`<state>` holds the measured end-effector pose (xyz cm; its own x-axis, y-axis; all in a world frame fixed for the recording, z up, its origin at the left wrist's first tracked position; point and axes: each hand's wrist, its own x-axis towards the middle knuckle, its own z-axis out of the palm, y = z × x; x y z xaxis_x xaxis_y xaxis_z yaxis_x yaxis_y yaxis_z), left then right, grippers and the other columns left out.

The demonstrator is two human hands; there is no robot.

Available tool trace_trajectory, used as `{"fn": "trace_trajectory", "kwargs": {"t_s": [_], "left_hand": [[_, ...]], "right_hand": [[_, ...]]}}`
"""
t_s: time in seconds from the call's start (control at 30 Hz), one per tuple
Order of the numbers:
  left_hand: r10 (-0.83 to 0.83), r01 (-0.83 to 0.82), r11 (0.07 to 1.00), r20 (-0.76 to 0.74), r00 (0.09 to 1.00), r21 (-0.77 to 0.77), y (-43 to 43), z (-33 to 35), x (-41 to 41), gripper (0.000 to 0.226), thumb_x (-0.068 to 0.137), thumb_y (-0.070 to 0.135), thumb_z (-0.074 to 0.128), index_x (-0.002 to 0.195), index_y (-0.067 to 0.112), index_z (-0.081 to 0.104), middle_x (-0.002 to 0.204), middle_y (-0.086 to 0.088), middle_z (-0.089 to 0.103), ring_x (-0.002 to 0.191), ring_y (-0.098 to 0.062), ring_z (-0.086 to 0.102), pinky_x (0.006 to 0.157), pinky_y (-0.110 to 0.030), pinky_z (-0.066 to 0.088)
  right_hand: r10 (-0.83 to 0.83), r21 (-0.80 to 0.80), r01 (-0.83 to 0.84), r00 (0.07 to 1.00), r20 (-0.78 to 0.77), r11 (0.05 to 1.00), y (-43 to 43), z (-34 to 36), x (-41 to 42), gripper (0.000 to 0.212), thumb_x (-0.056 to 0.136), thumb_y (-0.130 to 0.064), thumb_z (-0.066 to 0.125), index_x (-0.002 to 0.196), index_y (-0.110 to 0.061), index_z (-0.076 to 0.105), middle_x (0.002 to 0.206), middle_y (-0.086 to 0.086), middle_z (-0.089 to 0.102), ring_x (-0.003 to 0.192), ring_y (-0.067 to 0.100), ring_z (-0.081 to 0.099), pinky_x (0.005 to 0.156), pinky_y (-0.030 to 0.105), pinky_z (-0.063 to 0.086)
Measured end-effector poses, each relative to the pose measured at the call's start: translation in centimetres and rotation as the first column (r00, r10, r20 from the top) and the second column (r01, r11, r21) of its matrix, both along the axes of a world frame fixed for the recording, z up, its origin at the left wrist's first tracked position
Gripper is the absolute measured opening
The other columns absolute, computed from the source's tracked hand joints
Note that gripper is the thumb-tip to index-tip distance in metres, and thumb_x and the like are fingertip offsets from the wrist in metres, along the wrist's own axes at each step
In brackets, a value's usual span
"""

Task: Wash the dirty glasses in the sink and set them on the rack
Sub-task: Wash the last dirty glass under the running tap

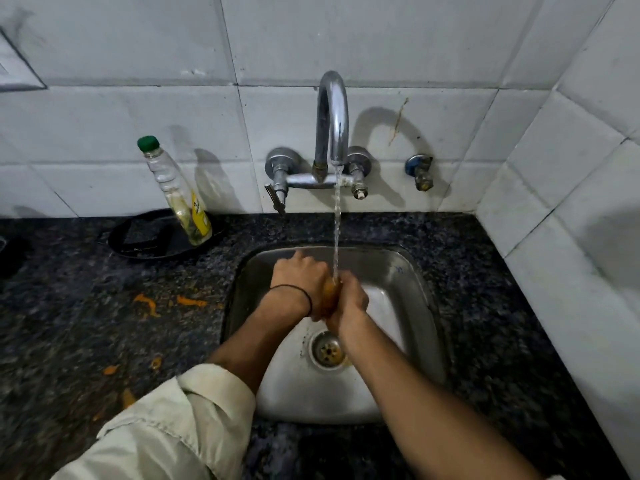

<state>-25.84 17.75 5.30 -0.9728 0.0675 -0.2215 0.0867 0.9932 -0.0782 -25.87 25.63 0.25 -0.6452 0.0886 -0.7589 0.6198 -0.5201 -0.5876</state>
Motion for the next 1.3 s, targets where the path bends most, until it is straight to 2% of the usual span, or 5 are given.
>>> {"fn": "trace_trajectory", "kwargs": {"t_s": [0.3, 0.63, 0.8, 1.1, 1.3], "left_hand": [[0.068, -0.104, 0.958, 0.142, 0.988, 0.266, -1.6, -2.2, 1.4, 0.058, 0.07, 0.048, 0.081, 0.118, 0.026, 0.058, 0.112, -0.001, 0.067, 0.102, -0.021, 0.063, 0.087, -0.04, 0.054], [-0.187, -0.449, -0.189, 0.417, 0.889, 0.873, -2.5, -5.8, 3.6, 0.026, 0.077, -0.003, 0.07, 0.102, 0.004, 0.068, 0.096, -0.013, 0.072, 0.094, -0.026, 0.069, 0.088, -0.036, 0.056], [0.522, -0.225, 0.294, 0.041, 0.852, 0.929, 2.0, -6.7, 2.0, 0.014, 0.088, 0.028, 0.066, 0.098, 0.025, 0.057, 0.081, 0.006, 0.066, 0.077, -0.017, 0.064, 0.065, -0.041, 0.058], [-0.143, -0.42, -0.348, 0.395, 0.907, 0.838, -1.2, -3.1, 2.0, 0.036, 0.073, 0.014, 0.073, 0.105, 0.003, 0.065, 0.099, -0.017, 0.067, 0.088, -0.029, 0.069, 0.08, -0.039, 0.058], [0.543, -0.237, 0.267, 0.058, 0.838, 0.934, 2.0, -3.4, 1.3, 0.045, 0.076, 0.033, 0.075, 0.114, 0.017, 0.057, 0.093, -0.002, 0.07, 0.08, -0.021, 0.069, 0.066, -0.039, 0.06]], "right_hand": [[0.423, 0.457, -0.341, 0.902, -0.088, 0.822, 0.7, -1.7, -0.8, 0.037, 0.063, -0.049, 0.076, 0.067, -0.012, 0.072, 0.073, 0.008, 0.074, 0.072, 0.029, 0.071, 0.068, 0.044, 0.061], [0.954, 0.895, -0.382, 0.271, -0.131, 0.231, 2.9, 4.7, -1.0, 0.033, 0.089, -0.029, 0.065, 0.061, -0.012, 0.071, 0.053, -0.002, 0.066, 0.049, 0.012, 0.062, 0.05, 0.02, 0.047], [0.86, 0.996, -0.041, 0.501, 0.092, -0.082, 0.7, 4.6, -0.5, 0.043, 0.101, -0.043, 0.045, 0.081, -0.013, 0.067, 0.072, 0.0, 0.059, 0.068, 0.021, 0.059, 0.065, 0.03, 0.043], [0.99, 0.939, -0.333, 0.131, -0.043, 0.085, 3.4, 8.5, -4.1, 0.043, 0.094, -0.037, 0.061, 0.061, -0.01, 0.069, 0.056, 0.006, 0.065, 0.048, 0.011, 0.057, 0.054, 0.031, 0.048], [0.878, 0.997, -0.062, 0.475, 0.063, -0.038, 0.6, 6.9, -2.8, 0.044, 0.097, -0.044, 0.052, 0.065, -0.014, 0.057, 0.063, 0.002, 0.055, 0.065, 0.025, 0.056, 0.062, 0.031, 0.04]]}}
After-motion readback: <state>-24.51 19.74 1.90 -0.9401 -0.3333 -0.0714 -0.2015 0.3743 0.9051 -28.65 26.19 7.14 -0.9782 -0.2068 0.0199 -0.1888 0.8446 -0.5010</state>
